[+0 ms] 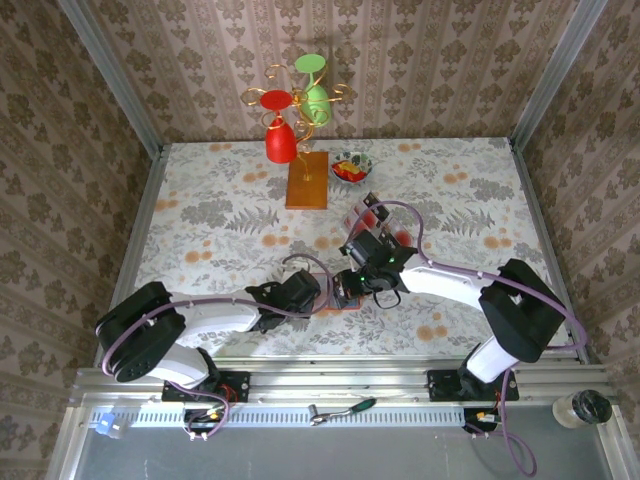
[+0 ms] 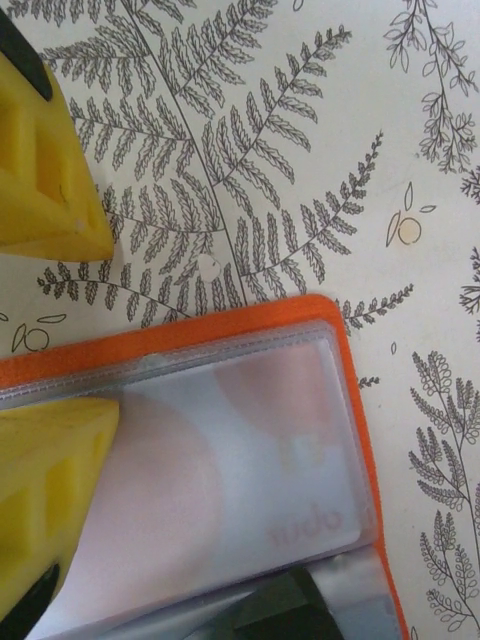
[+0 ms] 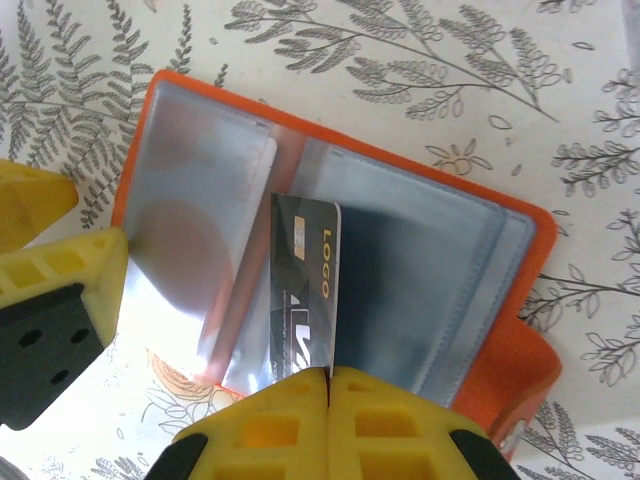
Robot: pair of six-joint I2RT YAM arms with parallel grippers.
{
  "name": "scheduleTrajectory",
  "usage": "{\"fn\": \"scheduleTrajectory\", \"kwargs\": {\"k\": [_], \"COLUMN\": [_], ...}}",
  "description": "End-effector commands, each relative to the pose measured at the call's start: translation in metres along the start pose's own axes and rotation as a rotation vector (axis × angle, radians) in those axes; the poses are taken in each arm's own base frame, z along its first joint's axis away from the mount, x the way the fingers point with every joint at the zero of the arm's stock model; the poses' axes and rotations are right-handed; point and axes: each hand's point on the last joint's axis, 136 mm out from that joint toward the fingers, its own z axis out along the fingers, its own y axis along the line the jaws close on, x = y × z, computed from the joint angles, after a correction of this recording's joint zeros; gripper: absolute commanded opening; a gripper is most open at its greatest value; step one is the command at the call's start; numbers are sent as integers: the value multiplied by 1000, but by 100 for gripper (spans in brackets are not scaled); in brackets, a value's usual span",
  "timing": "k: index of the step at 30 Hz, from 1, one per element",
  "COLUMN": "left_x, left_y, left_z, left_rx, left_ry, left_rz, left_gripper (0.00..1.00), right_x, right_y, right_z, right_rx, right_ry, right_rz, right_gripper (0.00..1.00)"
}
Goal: Put the credit cards into the card holder
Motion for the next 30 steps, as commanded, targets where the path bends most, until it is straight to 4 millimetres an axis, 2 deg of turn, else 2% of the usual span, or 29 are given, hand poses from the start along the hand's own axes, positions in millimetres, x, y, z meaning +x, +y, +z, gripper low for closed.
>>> {"fn": "scheduleTrajectory", "kwargs": {"k": [1, 7, 11, 18, 25, 30], "left_x": [5, 3, 0, -5, -6, -13], "left_y": [0, 3, 5, 5, 4, 0], "left_z": [3, 1, -2, -5, -6, -10], "left_rx": [-22, -41, -55, -65, -63, -49], "left_ry": [22, 15, 6, -2, -2, -14], "left_rz": [5, -3, -7, -3, -3, 1], "left_gripper": [42, 42, 42, 42, 42, 42], "right_x": [2, -16, -25, -24, -18, -15], "right_y": [-9, 6, 24, 36, 32, 31], "right_z": [-6, -24, -28, -6, 12, 16], "right_rx": [12, -98, -199, -249, -234, -236], "right_ry": [-17, -104, -140, -100, -73, -63], "right_rz": [45, 117, 152, 173, 190, 196], "right_gripper": [0, 0, 0, 0, 0, 0]}}
